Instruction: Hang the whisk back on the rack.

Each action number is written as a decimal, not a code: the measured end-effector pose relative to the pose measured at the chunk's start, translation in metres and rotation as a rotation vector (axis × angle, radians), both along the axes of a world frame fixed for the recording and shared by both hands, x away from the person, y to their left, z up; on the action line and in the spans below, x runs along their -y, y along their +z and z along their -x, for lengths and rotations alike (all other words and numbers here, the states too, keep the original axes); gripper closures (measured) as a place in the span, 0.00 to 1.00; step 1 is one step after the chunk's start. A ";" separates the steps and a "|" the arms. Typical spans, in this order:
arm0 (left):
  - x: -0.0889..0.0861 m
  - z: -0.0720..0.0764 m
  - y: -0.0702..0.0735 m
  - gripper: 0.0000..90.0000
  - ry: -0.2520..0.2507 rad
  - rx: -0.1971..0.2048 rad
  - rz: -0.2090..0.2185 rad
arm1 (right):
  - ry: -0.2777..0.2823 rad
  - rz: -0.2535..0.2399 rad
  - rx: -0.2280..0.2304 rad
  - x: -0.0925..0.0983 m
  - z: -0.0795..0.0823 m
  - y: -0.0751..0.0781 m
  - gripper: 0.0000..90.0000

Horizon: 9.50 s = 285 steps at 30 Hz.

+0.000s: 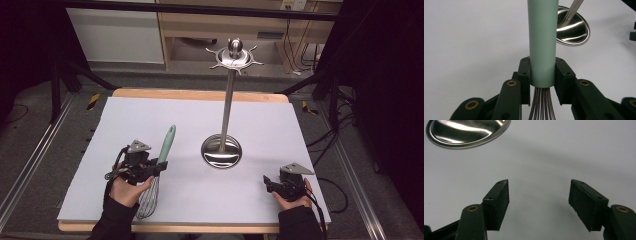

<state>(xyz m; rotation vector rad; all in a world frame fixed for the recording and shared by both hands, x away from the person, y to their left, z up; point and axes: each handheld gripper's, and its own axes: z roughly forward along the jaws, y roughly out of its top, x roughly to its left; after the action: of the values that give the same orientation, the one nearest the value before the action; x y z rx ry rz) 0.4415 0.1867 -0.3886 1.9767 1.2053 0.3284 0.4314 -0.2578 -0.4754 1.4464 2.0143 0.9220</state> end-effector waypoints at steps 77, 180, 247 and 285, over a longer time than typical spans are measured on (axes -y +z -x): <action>0.018 0.000 0.083 0.76 -0.101 0.417 0.193 | -0.011 0.014 0.073 -0.002 -0.002 0.002 0.30; 0.105 -0.058 0.135 0.76 -0.221 0.410 0.111 | -0.008 0.000 0.071 -0.001 -0.003 0.003 0.31; 0.066 -0.038 0.093 0.42 -0.171 0.449 0.155 | -0.005 0.006 0.059 -0.001 -0.002 0.003 0.30; 0.000 -0.024 0.001 0.36 -0.071 0.302 0.051 | -0.010 0.019 0.045 -0.002 -0.002 0.001 0.30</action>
<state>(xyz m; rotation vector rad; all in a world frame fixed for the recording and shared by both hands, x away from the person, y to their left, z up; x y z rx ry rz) 0.4657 0.1871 -0.3872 1.8434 0.9395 0.5334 0.4335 -0.2559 -0.4740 1.4124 1.9760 0.9208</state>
